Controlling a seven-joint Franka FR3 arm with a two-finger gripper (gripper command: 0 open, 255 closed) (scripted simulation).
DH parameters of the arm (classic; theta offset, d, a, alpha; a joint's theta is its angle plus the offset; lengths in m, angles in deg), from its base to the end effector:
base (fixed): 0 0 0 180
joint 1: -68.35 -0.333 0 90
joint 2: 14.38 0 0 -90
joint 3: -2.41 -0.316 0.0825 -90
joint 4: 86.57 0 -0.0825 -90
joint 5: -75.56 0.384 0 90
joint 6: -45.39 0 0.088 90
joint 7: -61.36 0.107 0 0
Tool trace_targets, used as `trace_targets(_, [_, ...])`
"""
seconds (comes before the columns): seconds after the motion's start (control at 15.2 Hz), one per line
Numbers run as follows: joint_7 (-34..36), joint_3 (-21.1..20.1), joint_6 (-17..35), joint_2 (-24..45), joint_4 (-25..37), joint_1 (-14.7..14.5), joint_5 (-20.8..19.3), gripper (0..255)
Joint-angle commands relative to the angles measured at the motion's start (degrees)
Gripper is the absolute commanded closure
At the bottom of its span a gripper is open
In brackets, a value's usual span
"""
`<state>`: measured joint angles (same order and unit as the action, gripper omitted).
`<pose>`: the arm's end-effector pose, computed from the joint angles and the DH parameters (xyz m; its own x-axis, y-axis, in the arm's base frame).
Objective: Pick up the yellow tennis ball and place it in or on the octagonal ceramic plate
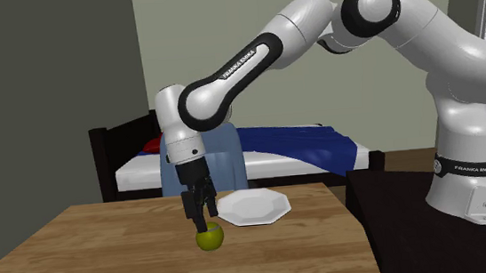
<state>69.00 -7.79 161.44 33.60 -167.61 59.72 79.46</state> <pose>0.6715 0.2101 0.1890 0.9615 0.1301 -0.2421 0.0945 -0.9837 -0.1532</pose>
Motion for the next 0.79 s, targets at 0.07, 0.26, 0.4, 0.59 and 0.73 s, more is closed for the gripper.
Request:
trace_targets(0.07, [-0.1, 0.0, 1.6, 0.9, -0.7, -0.2, 0.0, 0])
trace_targets(0.26, [-0.1, 0.0, 3.1, 1.7, -1.4, -0.3, 0.0, 0])
trace_targets(0.4, [-0.1, 0.0, 3.1, 1.8, -1.3, -0.3, 0.0, 0])
trace_targets(0.59, [-0.1, 0.0, 3.1, 1.8, -1.3, -0.3, 0.0, 0])
trace_targets(0.73, [-0.1, 0.0, 3.1, 1.8, -1.3, -0.4, 0.0, 0])
